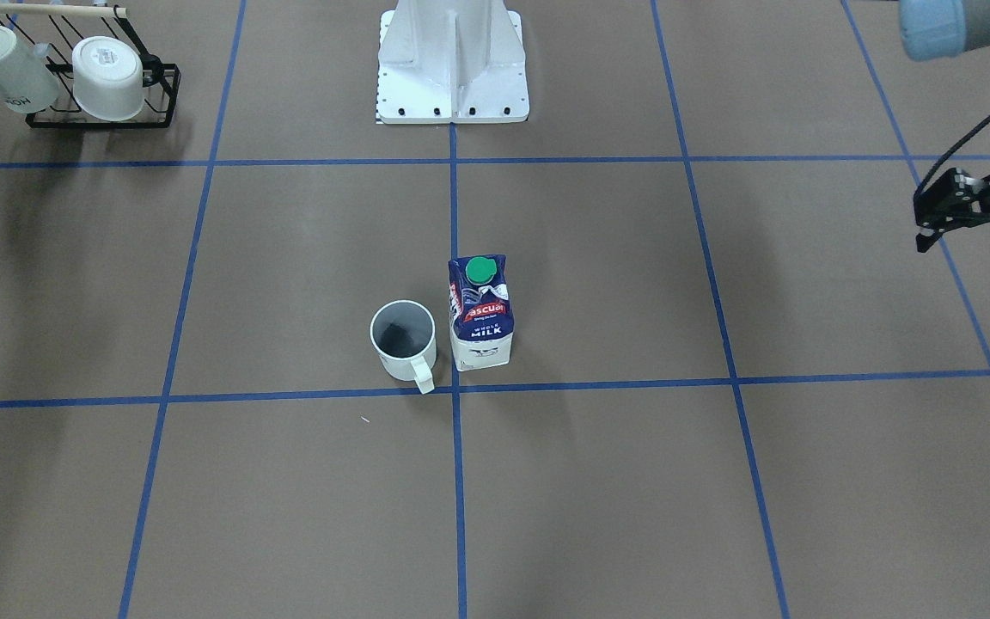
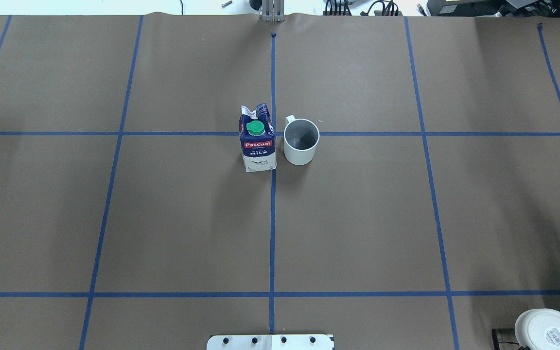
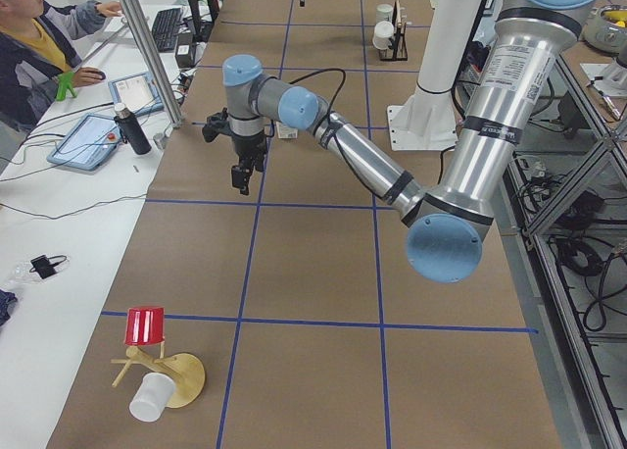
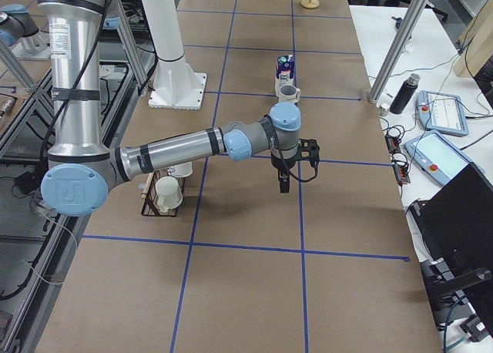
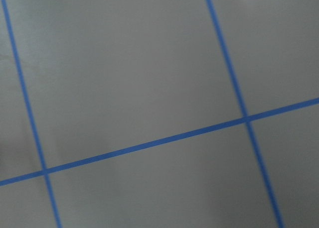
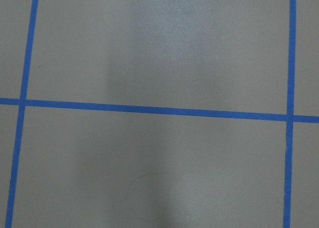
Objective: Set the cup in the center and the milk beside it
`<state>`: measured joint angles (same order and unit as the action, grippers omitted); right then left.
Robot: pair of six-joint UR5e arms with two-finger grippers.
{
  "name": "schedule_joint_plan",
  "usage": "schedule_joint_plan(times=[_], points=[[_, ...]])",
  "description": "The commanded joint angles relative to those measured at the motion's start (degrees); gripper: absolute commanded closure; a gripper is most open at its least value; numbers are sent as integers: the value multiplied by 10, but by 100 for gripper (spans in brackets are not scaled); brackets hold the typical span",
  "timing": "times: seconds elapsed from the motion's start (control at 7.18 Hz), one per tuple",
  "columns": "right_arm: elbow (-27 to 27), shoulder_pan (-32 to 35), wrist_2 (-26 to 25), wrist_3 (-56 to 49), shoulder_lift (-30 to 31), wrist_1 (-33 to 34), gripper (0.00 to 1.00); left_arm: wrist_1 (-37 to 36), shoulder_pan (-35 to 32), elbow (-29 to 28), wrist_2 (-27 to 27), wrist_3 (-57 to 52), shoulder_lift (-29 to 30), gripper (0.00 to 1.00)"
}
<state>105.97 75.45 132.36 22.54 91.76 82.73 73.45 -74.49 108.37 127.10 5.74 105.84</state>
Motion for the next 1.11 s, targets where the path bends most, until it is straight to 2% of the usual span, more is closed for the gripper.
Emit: schedule_joint_plan(times=[0.0,0.42,0.56,0.7,0.84,0.97], points=[[1,22,23,-5,17,-4,0,91,-40,-58,38,-67,-57,2],[-1,53,32,-7,25,-7,0,98,-42,-85,38,-64,-60,2],[1,56,63,-8,43,-27,0,98,-42,-87,38,-64,-67,2],[-3,56,61,-5,48,-76,0,102,-40,-85,38,-64,-70,2],[-10,55,61,-2,46,-87,0,101,-42,-61,39,-64,-71,2],[-11,55,60,-2,41,-87,0,103,-40,-61,39,-64,-76,2]])
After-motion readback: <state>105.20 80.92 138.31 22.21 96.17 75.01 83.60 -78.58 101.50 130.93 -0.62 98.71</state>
